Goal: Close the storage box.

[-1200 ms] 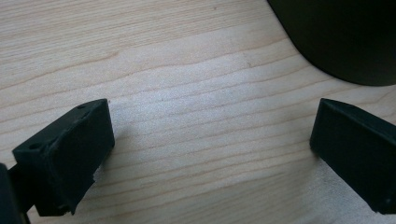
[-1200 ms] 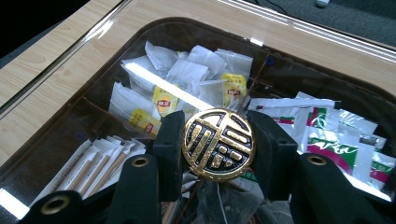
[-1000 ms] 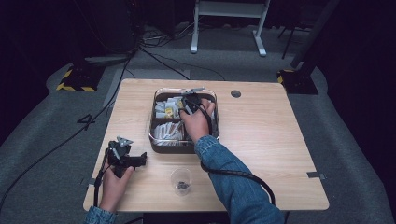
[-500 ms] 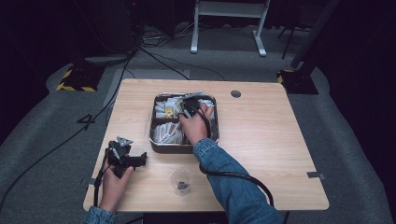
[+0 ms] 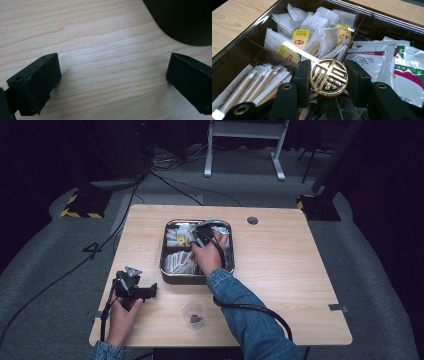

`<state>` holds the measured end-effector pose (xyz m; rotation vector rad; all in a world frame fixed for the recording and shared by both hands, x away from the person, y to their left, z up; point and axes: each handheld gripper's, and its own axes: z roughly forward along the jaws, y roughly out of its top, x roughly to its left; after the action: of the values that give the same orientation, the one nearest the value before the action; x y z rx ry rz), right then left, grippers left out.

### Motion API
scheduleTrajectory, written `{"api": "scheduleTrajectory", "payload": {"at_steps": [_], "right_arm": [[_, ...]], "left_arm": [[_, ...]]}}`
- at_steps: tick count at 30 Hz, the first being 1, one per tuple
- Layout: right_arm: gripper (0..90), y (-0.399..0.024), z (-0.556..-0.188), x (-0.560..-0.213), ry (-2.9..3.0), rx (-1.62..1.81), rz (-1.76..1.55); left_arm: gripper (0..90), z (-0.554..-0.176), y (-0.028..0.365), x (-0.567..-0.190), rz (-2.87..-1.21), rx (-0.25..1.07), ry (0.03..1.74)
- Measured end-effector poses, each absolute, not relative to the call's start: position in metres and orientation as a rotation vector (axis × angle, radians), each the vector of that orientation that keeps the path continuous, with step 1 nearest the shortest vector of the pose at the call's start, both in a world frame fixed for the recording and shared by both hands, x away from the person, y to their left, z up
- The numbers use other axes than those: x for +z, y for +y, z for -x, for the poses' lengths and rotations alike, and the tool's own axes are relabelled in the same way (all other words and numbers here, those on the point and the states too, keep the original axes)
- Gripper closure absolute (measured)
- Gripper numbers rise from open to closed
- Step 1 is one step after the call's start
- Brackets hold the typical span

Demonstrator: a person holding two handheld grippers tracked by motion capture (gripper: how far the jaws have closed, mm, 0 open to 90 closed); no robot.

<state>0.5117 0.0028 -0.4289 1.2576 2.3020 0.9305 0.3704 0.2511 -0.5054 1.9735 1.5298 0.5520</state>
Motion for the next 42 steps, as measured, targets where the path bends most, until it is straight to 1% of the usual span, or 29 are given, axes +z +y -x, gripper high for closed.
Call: {"api": "scheduleTrajectory", "payload": {"at_steps": [14, 28, 33, 38, 42], "right_arm": [[58.6, 0.002, -0.514, -0.433, 2.317, 0.919, -1.18], [58.0, 0.0, -0.513, -0.434, 2.325, 0.946, -1.169], [50.2, -0.001, -0.512, -0.432, 2.342, 0.977, -1.156], [46.7, -0.003, -0.512, -0.426, 2.336, 1.017, -1.151], [43.7, -0.007, -0.509, -0.413, 2.332, 1.047, -1.1]], "left_arm": [[0.2, -0.37, 0.251, -0.506, -1.971, 0.554, 1.53], [0.1, -0.37, 0.251, -0.506, -1.972, 0.553, 1.53], [0.1, -0.37, 0.251, -0.506, -1.972, 0.554, 1.53], [0.1, -0.37, 0.251, -0.505, -1.976, 0.552, 1.529], [0.1, -0.37, 0.251, -0.505, -1.975, 0.551, 1.529]]}}
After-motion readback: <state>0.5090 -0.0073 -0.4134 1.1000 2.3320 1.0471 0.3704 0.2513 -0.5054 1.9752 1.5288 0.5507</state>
